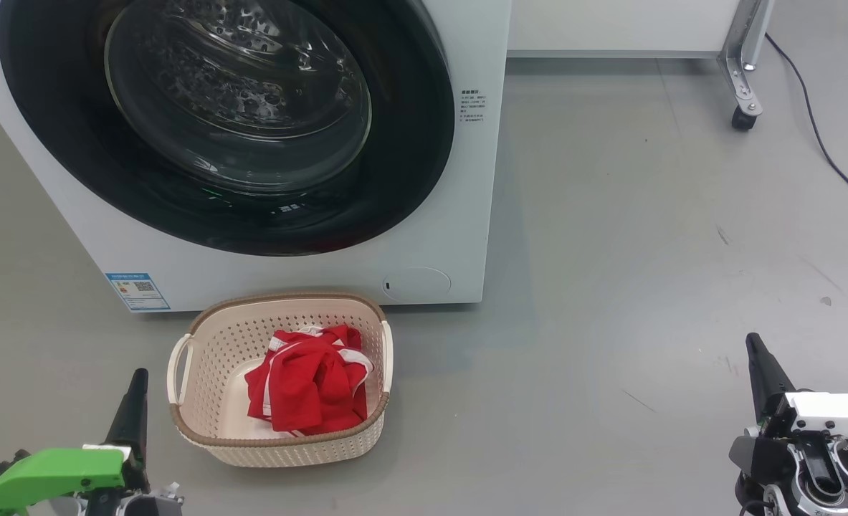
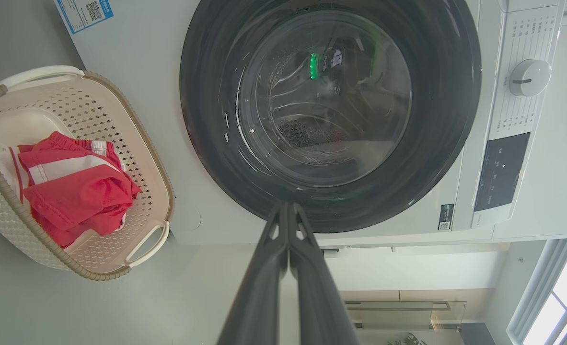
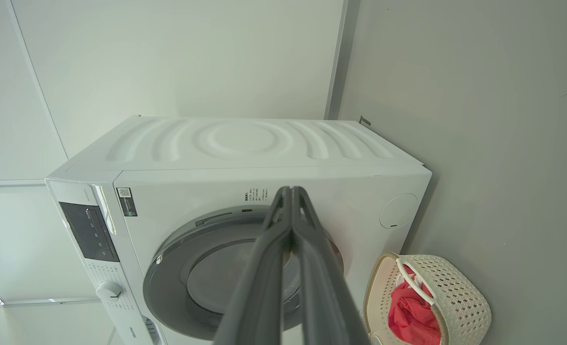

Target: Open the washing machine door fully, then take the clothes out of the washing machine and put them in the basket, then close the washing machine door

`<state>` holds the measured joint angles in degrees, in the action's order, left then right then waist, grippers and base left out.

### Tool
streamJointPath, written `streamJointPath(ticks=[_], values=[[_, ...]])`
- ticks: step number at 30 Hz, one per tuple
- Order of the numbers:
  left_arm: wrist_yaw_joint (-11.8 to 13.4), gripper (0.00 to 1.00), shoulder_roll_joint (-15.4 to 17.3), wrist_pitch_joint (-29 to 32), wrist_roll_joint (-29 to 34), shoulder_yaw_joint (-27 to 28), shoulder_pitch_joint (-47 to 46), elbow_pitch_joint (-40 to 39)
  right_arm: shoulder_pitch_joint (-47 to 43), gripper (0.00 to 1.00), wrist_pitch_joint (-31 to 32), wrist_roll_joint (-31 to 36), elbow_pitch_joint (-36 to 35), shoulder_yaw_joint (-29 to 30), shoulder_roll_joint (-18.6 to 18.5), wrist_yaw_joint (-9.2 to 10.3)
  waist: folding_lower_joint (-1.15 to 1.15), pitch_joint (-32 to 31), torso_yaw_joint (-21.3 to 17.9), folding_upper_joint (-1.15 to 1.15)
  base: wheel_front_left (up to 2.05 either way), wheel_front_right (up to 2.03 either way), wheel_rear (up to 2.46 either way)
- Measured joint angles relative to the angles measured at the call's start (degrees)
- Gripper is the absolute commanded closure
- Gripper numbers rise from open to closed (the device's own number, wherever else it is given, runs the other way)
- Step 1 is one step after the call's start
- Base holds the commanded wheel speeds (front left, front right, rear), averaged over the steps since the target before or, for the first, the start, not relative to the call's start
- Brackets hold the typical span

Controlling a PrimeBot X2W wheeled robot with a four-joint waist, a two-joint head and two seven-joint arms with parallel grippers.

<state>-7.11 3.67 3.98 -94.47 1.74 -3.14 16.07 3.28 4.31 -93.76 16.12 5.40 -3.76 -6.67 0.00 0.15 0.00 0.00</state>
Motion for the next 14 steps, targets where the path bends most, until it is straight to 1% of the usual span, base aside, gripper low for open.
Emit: streamJointPath(ticks=[14], values=[[0.0,1.0,0.0,0.0,0.01,0.04,-0.03,-0.04,0.01,1.0,0.01,0.0,-0.01,0.04,0.03,0.0,0.0,0.01,0.0,0.0,0.0,0.0,0.0]])
